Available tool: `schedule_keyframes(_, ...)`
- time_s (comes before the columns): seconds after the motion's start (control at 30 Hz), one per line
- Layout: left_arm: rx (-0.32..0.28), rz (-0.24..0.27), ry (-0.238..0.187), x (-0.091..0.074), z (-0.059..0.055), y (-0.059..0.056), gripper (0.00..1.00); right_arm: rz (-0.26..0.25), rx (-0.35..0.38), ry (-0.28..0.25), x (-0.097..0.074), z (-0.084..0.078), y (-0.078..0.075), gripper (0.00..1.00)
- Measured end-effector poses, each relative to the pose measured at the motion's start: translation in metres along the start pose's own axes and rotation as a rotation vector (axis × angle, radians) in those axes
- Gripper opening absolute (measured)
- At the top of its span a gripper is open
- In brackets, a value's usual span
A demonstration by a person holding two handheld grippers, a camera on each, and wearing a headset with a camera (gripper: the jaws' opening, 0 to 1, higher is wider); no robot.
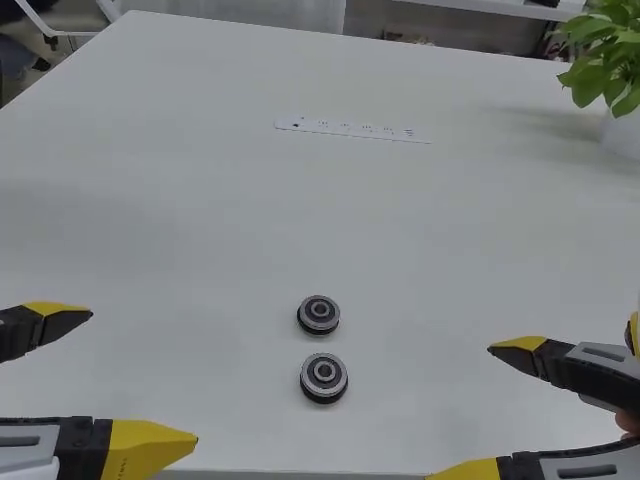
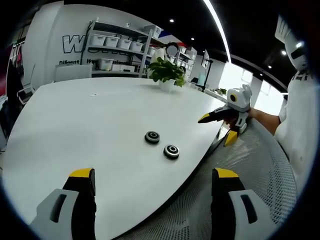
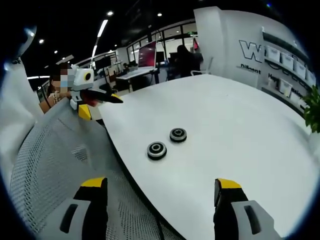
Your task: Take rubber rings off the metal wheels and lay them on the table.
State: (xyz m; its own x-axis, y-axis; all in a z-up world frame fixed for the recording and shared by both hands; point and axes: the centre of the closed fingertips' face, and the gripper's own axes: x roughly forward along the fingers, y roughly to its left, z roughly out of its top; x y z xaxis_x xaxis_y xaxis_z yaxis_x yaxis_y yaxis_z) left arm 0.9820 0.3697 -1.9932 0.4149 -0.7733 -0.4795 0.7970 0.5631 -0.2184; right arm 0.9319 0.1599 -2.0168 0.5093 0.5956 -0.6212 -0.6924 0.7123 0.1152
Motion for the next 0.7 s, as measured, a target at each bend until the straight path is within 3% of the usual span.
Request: schedule_keyframes(0.7,-0.007,-0.005,0.008,0.0003,-0.0036,0.0018,0.95,-0.012,0.004,-0.018,-0.0002,0.0031,-0.0012,0.87)
